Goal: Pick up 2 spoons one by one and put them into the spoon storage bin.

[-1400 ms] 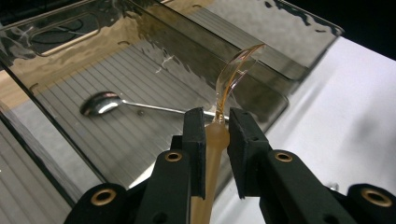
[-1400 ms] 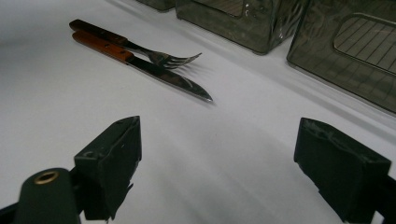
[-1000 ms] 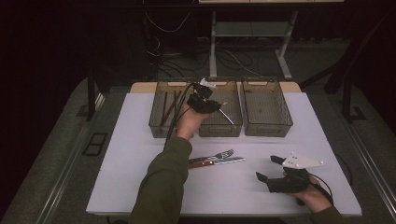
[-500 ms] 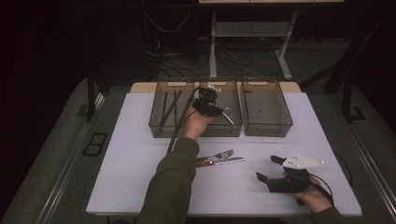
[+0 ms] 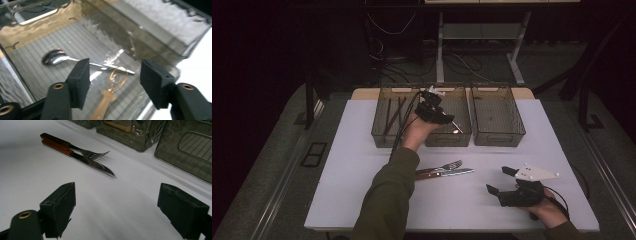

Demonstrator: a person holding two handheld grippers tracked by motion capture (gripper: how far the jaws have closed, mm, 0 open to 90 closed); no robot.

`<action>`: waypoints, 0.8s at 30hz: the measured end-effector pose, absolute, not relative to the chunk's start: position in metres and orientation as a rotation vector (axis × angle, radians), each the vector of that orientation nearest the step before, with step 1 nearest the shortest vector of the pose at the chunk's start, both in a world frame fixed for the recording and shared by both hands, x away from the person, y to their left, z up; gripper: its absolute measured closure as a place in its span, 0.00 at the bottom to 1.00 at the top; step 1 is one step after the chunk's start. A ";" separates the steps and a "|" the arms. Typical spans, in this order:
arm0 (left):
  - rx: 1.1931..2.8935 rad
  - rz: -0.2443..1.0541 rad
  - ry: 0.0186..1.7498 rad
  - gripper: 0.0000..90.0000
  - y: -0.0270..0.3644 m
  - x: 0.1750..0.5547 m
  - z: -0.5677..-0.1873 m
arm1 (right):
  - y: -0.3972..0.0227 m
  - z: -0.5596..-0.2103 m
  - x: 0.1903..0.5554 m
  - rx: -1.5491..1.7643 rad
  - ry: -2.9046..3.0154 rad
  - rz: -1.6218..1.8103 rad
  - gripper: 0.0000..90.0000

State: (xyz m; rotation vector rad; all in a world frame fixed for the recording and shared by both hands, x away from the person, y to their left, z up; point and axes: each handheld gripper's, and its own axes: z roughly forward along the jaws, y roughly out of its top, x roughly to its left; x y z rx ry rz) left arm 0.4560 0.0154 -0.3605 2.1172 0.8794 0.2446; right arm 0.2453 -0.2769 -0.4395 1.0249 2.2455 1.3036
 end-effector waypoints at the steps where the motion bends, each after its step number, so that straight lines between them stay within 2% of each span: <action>1: 2.117 0.245 0.866 0.40 0.017 0.454 -0.359 | -0.277 -0.440 0.245 1.024 2.246 1.304 0.17; 16: 2.102 0.192 0.711 0.18 0.045 0.405 -0.350 | -0.276 -0.440 0.246 1.031 2.247 1.296 0.17; 24: 2.089 0.196 0.640 0.17 0.058 0.378 -0.351 | -0.277 -0.440 0.246 1.031 2.245 1.294 0.17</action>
